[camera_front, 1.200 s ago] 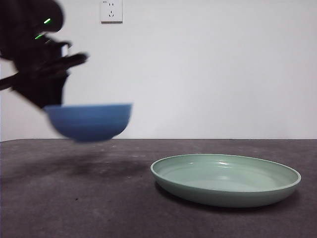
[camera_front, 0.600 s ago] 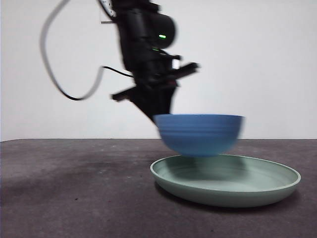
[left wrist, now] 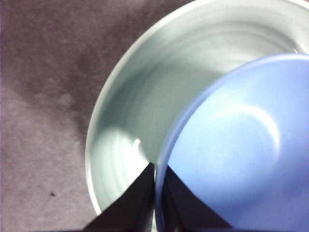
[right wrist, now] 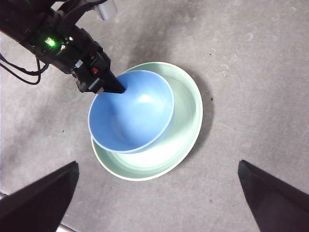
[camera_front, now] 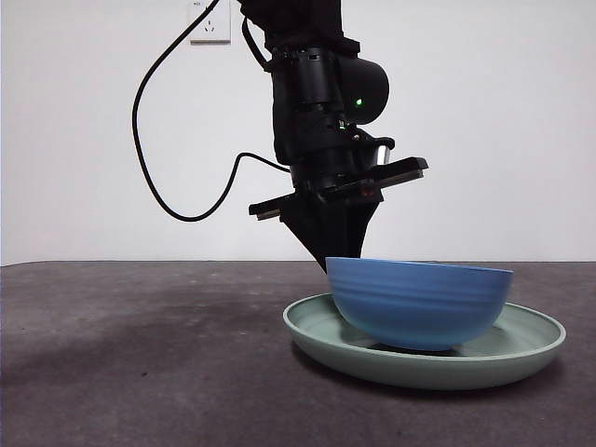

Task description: Pick up the blue bowl, put it on the green plate, put it on desk

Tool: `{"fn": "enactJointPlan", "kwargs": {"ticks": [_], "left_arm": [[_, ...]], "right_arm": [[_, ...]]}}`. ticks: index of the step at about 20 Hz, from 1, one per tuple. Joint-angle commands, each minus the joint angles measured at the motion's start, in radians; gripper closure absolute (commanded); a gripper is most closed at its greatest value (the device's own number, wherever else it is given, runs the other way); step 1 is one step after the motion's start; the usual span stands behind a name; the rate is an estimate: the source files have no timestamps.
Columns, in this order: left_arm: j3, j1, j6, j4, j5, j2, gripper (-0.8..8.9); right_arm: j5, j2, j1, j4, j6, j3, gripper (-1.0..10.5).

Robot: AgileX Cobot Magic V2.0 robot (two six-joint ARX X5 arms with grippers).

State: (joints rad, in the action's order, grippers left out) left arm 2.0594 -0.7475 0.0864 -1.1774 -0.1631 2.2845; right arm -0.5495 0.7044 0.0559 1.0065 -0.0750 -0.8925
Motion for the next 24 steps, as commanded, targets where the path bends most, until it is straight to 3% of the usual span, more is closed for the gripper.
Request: {"fn": "enactJointPlan", "kwargs": {"ticks": [1, 2, 5, 7, 11, 13, 16, 20, 22, 24], "left_arm": [[0.030, -0.006, -0.018, 0.006, 0.007, 0.030, 7.83], [0.030, -0.006, -0.013, 0.010, 0.007, 0.030, 7.67], [0.045, -0.005, 0.000, 0.012, 0.006, 0.029, 4.95], [0.082, -0.005, 0.001, -0.006, 0.006, 0.029, 3.82], [0.256, -0.005, -0.032, -0.147, 0.006, 0.029, 3.65], [0.346, -0.002, -0.039, -0.246, 0.006, 0.006, 2.66], [0.341, 0.002, -0.044, -0.276, 0.006, -0.107, 1.78], [0.235, 0.002, -0.097, -0.282, 0.006, -0.339, 1.79], [0.107, 0.007, -0.131, -0.278, 0.006, -0.480, 1.79], [-0.075, 0.017, -0.138, -0.169, 0.006, -0.645, 1.80]], "right_arm": [[0.000, 0.004, -0.001, -0.003, 0.012, -0.013, 3.6], [0.000, 0.004, -0.001, -0.003, 0.012, -0.013, 3.6], [0.000, 0.004, -0.001, -0.007, 0.012, -0.013, 3.6], [0.000, 0.004, -0.001, -0.014, 0.012, -0.013, 3.6], [0.000, 0.004, -0.001, -0.015, 0.011, -0.013, 3.6], [0.000, 0.005, -0.001, -0.014, 0.006, -0.013, 3.6], [-0.002, 0.006, -0.001, -0.013, 0.004, -0.013, 3.6], [-0.004, 0.006, -0.001, -0.009, 0.004, -0.013, 3.6], [-0.011, 0.006, -0.001, -0.009, 0.004, -0.013, 3.6], [-0.011, 0.006, -0.001, -0.010, 0.004, -0.013, 3.6]]}}
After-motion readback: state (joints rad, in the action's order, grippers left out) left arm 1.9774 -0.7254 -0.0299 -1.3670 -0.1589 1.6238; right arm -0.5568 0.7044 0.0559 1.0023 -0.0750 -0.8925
